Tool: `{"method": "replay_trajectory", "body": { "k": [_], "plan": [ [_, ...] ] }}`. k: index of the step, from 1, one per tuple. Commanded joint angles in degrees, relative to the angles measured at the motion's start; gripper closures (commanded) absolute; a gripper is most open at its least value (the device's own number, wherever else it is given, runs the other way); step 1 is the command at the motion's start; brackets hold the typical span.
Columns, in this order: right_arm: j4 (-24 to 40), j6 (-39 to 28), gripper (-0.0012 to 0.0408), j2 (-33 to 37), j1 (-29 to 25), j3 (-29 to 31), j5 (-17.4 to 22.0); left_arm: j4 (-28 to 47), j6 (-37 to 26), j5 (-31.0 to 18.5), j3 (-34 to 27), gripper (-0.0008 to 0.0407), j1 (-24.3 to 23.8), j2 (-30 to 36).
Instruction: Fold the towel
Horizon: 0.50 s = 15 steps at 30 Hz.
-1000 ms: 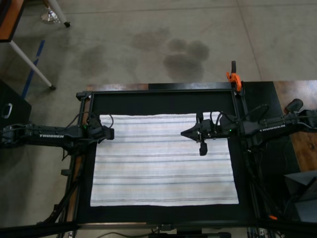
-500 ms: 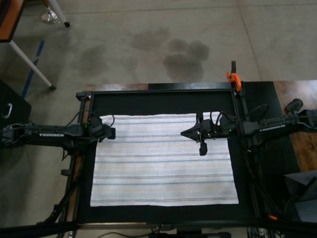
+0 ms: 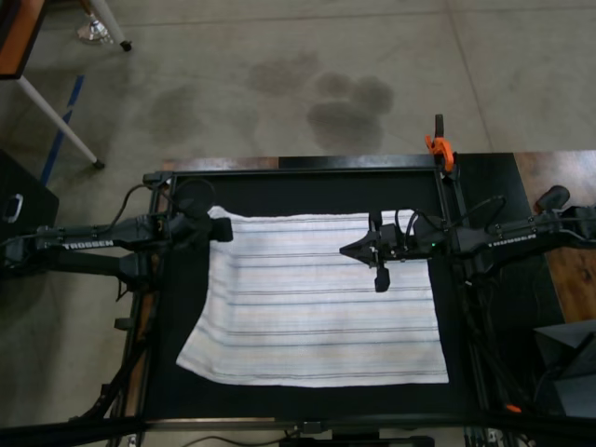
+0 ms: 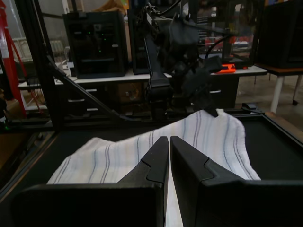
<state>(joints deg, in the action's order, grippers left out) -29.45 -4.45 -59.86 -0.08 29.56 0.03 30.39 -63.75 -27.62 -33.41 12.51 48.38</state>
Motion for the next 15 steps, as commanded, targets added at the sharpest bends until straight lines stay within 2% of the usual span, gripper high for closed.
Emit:
{"method": "replay_trajectory", "body": {
  "k": [1, 8, 15],
  "plan": [
    [-0.94, -0.04, 0.0393, -0.02, 0.02, 0.02, 0.02, -3.63, 0.35, 0.26, -1.60, 0.0399, 0.00, 1.40],
    [-2.47, -0.04, 0.0393, 0.09, 0.02, 0.02, 0.00, -16.46, 0.24, 2.67, -3.02, 0.0399, 0.00, 10.60],
    [-2.49, -0.04, 0.0393, 0.11, 0.02, 0.02, 0.00, -35.36, -2.08, 6.99, -2.89, 0.0399, -0.90, 23.93]
  ]
}}
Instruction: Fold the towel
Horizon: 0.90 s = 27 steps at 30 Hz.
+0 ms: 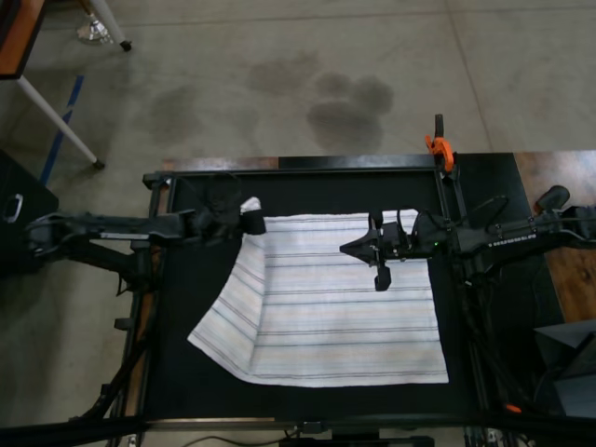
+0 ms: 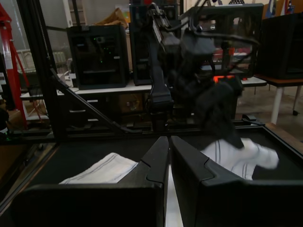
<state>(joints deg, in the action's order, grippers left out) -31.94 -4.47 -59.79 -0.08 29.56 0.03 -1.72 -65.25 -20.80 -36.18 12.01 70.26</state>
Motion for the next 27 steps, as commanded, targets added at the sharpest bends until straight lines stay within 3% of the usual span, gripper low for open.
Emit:
{"method": "replay_trajectory", "body": {
  "k": [1, 11, 19, 27],
  "plan": [
    [0.00, -0.02, 0.0393, 0.07, 0.02, 0.02, 0.00, -5.62, -0.74, 0.42, -0.48, 0.0399, -0.81, 3.82],
    [-0.02, -0.02, 0.0393, 0.28, 0.02, 0.02, 0.00, -7.78, -0.57, 0.44, -13.46, 0.0399, -4.02, 19.19],
    [0.02, -0.02, 0.0393, 1.31, 0.02, 0.02, 0.00, -6.86, 2.05, 1.44, -27.10, 0.0399, -4.39, 30.60],
    [0.20, -0.04, 0.0393, 3.52, 0.02, 0.02, -0.02, -6.88, 2.03, 2.75, -35.91, 0.0399, -4.39, 39.93]
  ]
}}
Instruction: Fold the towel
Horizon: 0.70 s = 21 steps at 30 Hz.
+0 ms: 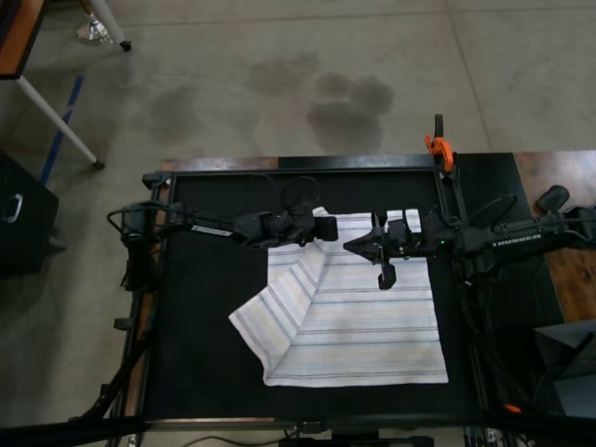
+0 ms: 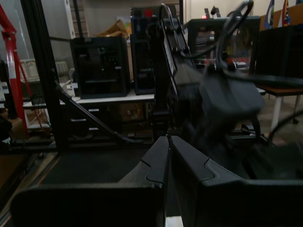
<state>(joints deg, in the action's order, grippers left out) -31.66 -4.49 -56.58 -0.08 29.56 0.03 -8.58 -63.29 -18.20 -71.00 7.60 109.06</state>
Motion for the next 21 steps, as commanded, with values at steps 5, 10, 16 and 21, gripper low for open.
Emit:
{"method": "replay_trajectory", "body": {
  "k": [5, 10, 16, 21],
  "plan": [
    [-0.07, -0.02, 0.0393, 0.68, 0.02, 0.02, -0.02, -0.04, 0.07, 0.70, -6.38, 0.0399, 0.02, 6.23],
    [-0.09, -0.02, 0.0393, 0.70, 0.04, 0.02, -0.02, 0.04, 0.15, 1.79, -11.32, 0.0399, 0.02, 10.40],
    [-0.07, -1.07, 0.0393, 0.87, 0.02, 0.02, -0.02, -0.09, 0.07, 1.86, -12.87, 0.0399, 0.02, 12.76],
    [-0.02, -1.07, 0.0393, 0.90, 0.02, 0.02, -0.02, 0.00, 0.09, 1.86, -12.02, 0.0399, 0.02, 12.63]
  ]
}}
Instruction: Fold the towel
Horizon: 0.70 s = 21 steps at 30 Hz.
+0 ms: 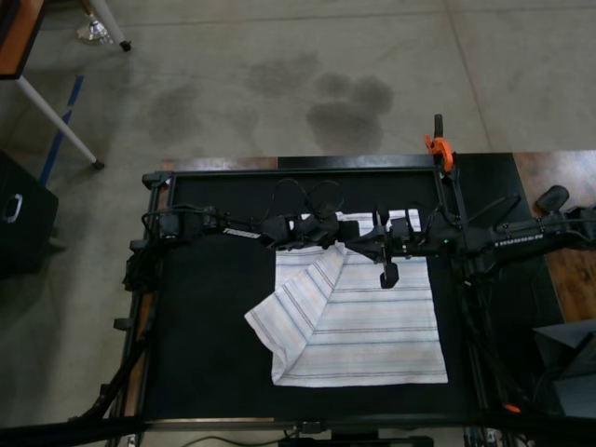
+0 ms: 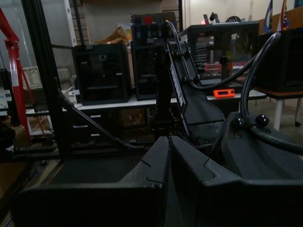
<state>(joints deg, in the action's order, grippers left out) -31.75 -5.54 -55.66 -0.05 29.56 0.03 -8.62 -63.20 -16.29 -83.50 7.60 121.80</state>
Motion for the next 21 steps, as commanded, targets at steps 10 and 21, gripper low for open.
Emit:
{"method": "replay_trajectory", "body": {
  "k": [10, 21],
  "plan": [
    [0.02, -0.02, 0.0393, -0.02, 0.00, 0.02, -0.02, -0.50, 0.11, 2.75, 0.37, 0.0336, 0.02, -0.20],
    [0.02, -0.50, 0.0393, -0.02, 0.02, 0.02, -0.02, -1.20, 7.04, 11.87, 0.37, 0.0111, 0.33, -0.55]
  ]
}}
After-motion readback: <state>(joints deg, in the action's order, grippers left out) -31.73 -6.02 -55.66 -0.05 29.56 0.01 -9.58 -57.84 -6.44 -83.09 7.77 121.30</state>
